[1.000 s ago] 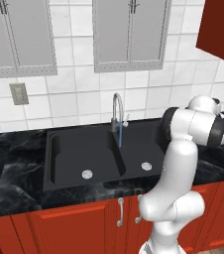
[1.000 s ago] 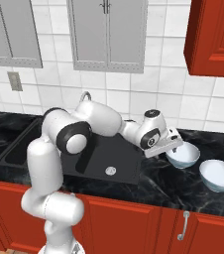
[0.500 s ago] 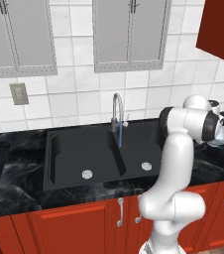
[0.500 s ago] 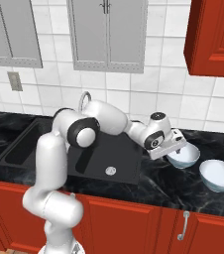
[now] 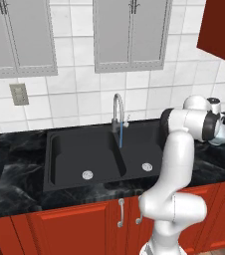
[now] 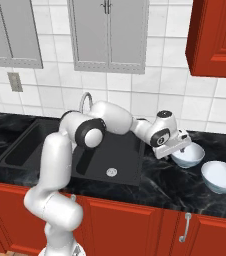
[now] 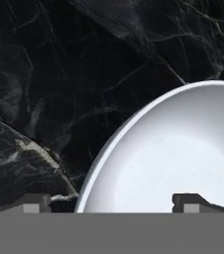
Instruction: Rinse each bowl for a few seconds and place them down in the sink or on the counter.
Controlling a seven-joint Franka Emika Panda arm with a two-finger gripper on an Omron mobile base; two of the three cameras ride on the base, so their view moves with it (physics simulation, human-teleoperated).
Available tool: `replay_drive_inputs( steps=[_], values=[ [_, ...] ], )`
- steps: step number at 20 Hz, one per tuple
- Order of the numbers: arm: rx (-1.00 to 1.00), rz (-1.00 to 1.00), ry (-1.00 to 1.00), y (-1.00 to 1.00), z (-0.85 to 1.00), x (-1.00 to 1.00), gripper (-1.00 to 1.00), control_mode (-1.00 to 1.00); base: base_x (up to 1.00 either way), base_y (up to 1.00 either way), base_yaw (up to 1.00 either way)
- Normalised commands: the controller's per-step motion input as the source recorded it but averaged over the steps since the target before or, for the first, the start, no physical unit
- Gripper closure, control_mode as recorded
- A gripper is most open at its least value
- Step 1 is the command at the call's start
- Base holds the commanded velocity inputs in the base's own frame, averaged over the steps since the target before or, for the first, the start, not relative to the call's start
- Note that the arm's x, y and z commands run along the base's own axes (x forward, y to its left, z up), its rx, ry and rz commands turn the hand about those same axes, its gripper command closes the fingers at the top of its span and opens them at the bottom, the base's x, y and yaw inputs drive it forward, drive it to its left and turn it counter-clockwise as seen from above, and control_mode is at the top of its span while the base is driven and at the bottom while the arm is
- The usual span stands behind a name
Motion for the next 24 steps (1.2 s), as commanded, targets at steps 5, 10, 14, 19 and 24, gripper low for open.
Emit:
replay_drive_inputs(
  steps=[5,10,14,19,24],
  values=[
    [0.0,0.0,0.0,0.0,-0.09,0.03,1.0,-1.0,0.0,0.0,0.0],
    [0.0,0.0,0.0,0.0,-0.11,0.0,1.0,-1.0,0.0,0.0,0.0],
    [0.0,0.01,0.0,0.0,-0.03,-0.01,1.0,-1.0,0.0,0.0,0.0],
    [-0.01,0.05,0.0,0.25,0.45,-0.13,1.0,-1.0,0.0,0.0,0.0],
    [-0.1,0.11,-0.02,0.62,0.59,-0.26,1.0,-1.0,0.0,0.0,0.0]
  ],
)
